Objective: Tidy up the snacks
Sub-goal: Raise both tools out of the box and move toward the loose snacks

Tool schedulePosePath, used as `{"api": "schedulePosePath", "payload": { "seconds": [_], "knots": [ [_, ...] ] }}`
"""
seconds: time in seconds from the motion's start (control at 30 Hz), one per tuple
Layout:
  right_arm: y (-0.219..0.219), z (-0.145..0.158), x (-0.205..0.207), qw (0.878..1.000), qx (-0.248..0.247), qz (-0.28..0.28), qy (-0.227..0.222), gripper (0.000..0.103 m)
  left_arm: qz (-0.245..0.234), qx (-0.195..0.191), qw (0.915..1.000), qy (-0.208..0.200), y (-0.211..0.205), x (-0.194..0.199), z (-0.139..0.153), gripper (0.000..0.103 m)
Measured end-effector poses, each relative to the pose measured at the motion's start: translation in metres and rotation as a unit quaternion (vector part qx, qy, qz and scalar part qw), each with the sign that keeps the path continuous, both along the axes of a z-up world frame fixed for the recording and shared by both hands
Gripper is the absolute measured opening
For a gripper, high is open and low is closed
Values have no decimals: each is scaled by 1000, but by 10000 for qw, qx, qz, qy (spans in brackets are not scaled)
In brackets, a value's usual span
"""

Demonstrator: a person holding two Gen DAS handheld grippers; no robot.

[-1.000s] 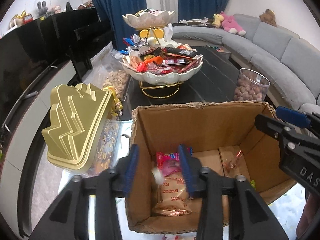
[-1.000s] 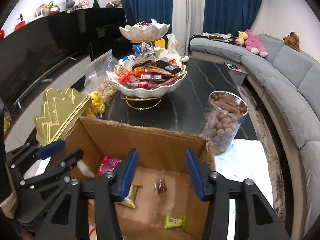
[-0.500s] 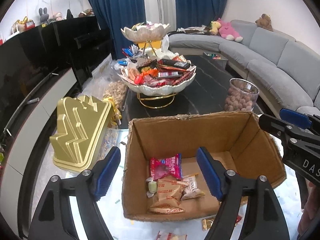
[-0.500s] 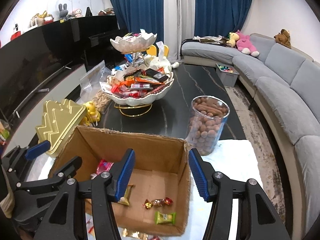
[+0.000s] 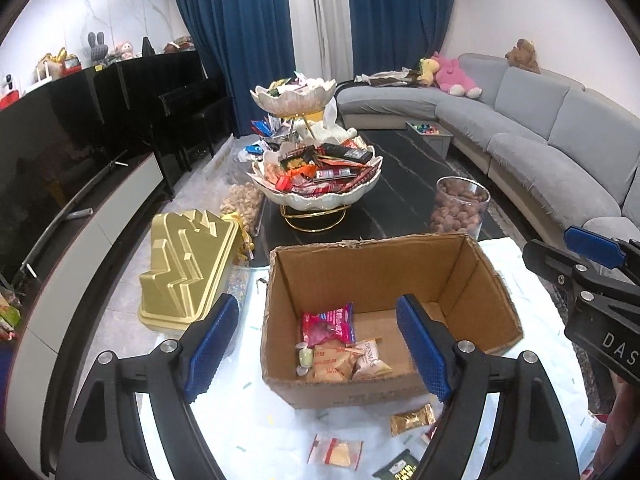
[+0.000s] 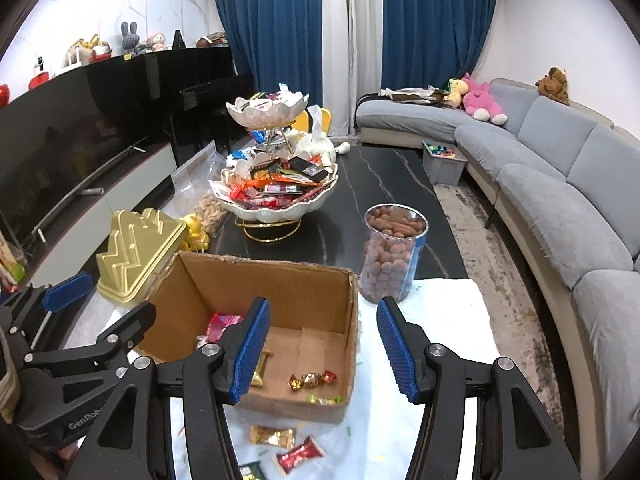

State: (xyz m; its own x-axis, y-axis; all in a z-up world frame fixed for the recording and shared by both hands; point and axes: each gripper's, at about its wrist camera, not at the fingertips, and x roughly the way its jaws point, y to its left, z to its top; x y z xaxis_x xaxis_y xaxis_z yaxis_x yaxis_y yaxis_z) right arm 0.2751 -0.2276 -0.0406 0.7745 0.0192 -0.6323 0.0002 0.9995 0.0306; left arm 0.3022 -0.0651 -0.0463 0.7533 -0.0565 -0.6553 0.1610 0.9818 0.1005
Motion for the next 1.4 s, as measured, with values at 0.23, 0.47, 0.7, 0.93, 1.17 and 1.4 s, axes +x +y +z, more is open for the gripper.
{"api": "schedulePosePath", "payload": {
  "seconds": [0.23,0.47,0.7,0.93,1.17,1.4],
  "knots": [
    [-1,6,-20,10000,-24,27,-41,57,77,40,10000,-35,0,-25,8,81],
    [-2,7,-38,9999,-61,121,-92,57,236,7,9997,14,-3,-47,6,81],
    [-7,0,-50,9996,-149,243,-84,57,496,-25,9988,10,-7,-65,-2,81],
    [-13,-11,-63,9986,-334,409,-73,57,725,-100,9973,62,-12,-79,-13,81],
    [-22,-24,-71,9974,-385,605,-16,57,983,-201,9948,153,-18,-94,-29,83],
    [-21,-40,-78,9940,-522,961,-15,66,1338,-285,9905,162,-23,-109,-44,87]
  ]
}}
